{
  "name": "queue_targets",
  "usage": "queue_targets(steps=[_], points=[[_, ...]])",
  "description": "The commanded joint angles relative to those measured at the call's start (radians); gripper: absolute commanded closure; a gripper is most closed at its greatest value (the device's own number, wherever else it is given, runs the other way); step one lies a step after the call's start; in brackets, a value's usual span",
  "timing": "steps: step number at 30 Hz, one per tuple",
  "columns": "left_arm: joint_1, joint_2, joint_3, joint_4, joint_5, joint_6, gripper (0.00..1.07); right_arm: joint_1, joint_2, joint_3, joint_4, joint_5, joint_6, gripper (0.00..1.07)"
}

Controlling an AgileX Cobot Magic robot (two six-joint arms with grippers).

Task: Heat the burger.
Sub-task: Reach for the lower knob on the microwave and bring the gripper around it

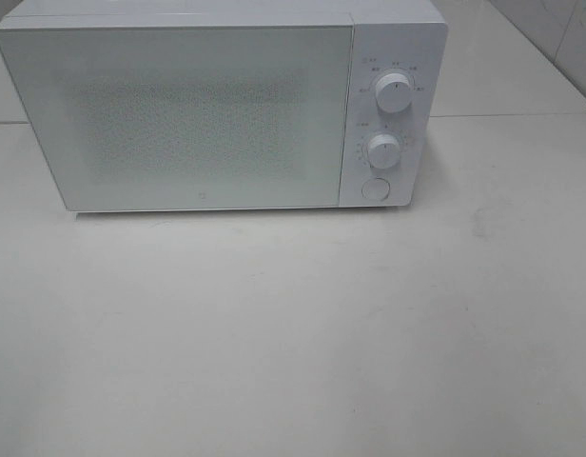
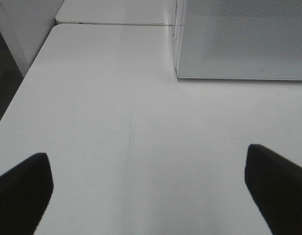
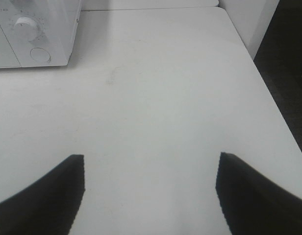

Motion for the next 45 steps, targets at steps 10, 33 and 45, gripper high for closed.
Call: queue_targets(steps=[10,33,45], points=[[0.004,-0.026,0.004,-0.002,-0.009,-0.003,0.06,-0.007,-0.026,0.003,0.001,-0.005,-0.014,0.32],[0.004,-0.025,0.004,-0.002,-0.009,-0.002,0.06,-0.007,-0.02,0.001,-0.003,-0.008,-0.007,0.32],[0.004,-0.025,0.004,-0.002,-0.009,-0.002,0.06,-0.007,0.044,-0.031,-0.054,-0.16,0.019,0.31]])
